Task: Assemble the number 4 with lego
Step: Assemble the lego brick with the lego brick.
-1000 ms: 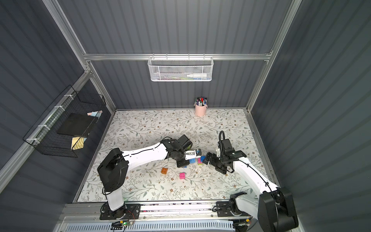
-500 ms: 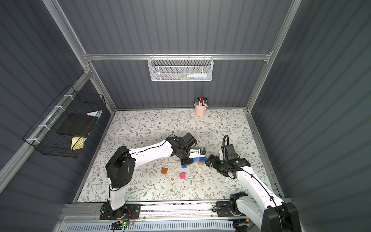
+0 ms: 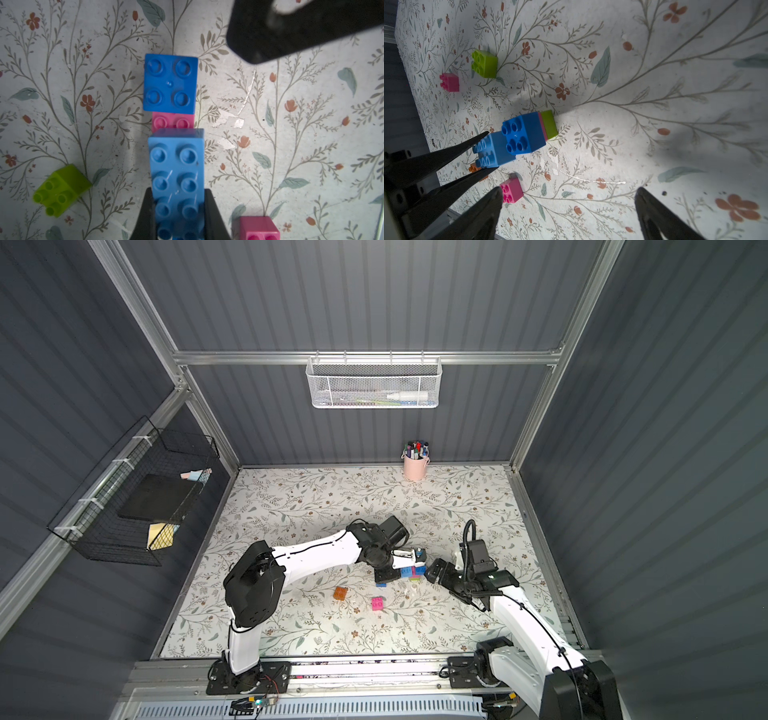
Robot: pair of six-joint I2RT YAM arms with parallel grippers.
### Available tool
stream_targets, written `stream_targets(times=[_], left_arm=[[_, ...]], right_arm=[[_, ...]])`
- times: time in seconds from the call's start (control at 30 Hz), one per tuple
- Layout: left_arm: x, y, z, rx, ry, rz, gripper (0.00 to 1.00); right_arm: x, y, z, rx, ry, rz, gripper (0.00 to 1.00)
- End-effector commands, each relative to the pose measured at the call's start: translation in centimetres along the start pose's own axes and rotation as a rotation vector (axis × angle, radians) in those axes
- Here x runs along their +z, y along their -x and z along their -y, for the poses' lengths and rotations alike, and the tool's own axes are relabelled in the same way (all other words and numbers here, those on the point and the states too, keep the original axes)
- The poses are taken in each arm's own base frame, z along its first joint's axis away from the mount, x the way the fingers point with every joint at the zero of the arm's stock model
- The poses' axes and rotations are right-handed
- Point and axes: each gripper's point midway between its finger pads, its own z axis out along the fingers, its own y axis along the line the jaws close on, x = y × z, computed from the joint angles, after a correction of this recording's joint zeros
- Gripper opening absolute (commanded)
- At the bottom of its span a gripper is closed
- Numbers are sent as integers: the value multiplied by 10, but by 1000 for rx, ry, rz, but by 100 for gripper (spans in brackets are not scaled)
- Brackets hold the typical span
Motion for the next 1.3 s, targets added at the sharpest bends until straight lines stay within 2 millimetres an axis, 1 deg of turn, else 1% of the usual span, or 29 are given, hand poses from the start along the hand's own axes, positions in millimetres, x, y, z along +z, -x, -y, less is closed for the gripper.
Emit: stream_targets(times=[0.0, 0.1, 0.2, 0.37, 0.53, 0.73, 0.97, 1.1, 1.17, 1.27], left_arm=[[-5, 11, -1, 36, -1, 22, 0], [-7, 14, -5, 51, 16, 20, 0], [-6, 14, -6, 64, 15, 9, 0], [0, 6, -3, 68, -8, -33, 0], [1, 1, -3, 68, -10, -55, 0], [4, -1, -5, 82, -8, -77, 0], [-1, 6, -10, 114, 12, -64, 0], [1, 9, -14, 135, 14, -70, 0], [3, 8, -16, 137, 19, -84, 0], [6, 4, -16, 142, 21, -102, 0]], right_arm=[[2, -3, 1, -11, 7, -11, 99], [2, -2, 1, -13, 7, -13, 99], [3, -2, 1, -16, 6, -17, 99], [2, -1, -1, -22, 8, -16, 99], [2, -2, -1, -23, 10, -19, 99], [2, -1, -1, -30, 12, -17, 99], [4, -3, 2, -35, 1, -23, 99], [7, -4, 8, -33, -28, -43, 99], [8, -6, 12, -31, -51, -60, 98], [10, -8, 11, -46, -52, -89, 95]])
